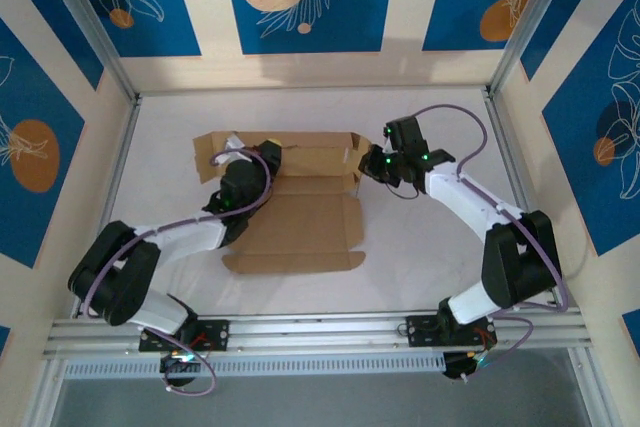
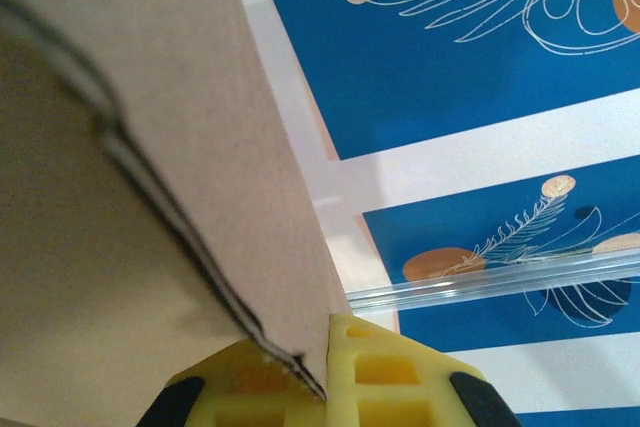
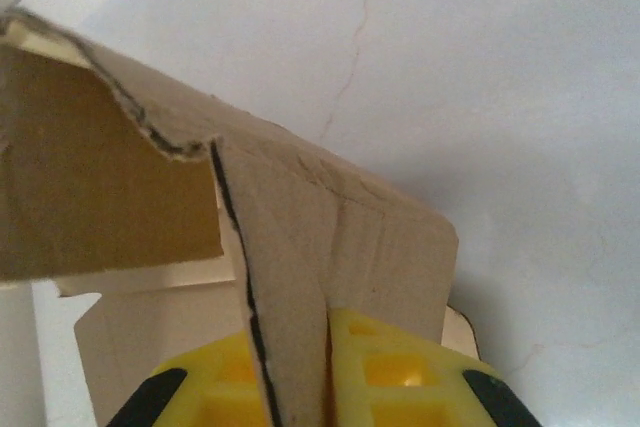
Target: Fold the paper box
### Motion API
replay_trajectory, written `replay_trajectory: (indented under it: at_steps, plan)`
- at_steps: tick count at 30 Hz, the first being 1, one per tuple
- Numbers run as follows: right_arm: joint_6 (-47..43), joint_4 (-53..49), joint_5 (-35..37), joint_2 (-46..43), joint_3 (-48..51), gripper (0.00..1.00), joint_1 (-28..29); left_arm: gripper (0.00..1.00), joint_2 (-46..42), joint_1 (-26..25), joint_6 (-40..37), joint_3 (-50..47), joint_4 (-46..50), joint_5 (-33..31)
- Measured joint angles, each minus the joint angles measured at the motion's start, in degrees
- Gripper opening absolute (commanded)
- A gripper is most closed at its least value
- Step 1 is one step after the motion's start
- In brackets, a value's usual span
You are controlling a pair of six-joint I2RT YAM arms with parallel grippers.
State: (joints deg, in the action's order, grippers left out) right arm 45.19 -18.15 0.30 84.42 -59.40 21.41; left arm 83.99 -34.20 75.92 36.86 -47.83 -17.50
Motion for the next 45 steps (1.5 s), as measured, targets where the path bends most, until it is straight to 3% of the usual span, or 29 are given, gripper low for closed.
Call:
replay_trajectory:
  at_steps: [9, 20, 27, 30, 34, 39, 45]
  plan:
    - [-4.13, 12.7, 6.67, -11.43, 15.39, 0.21, 6.14, 0.0, 2.71, -0.28, -1.49, -6.43, -12.52, 1.22]
    - [-4.22, 16.9, 9.6, -8.17, 19.1, 0.24, 9.33, 0.0, 3.41, -0.57, -1.49, -9.25, -14.36, 0.9]
    - [-9.38, 16.0, 8.26, -12.48, 19.02, 0.38, 9.33, 0.0, 1.55, -0.59, -1.57, -10.58, -13.68, 0.9]
    - [-12.0, 15.15, 6.43, -19.43, 18.88, 0.35, 7.23, 0.0, 0.28, -0.59, -2.36, -10.62, -12.61, 0.92]
    - [-10.82, 12.17, 5.86, -24.44, 16.24, 0.29, -1.75, 0.0, -0.22, -0.59, -3.06, -10.62, -12.55, 0.92]
    - [-8.39, 6.03, 3.93, -12.57, 8.04, 0.24, -11.47, 0.0, -0.22, -0.59, -3.04, -10.62, -12.17, 0.94]
    - [-8.07, -0.24, -1.6, 7.78, -1.79, 0.23, -12.39, 0.0, -0.26, -0.59, -3.06, -10.62, -11.63, 0.94]
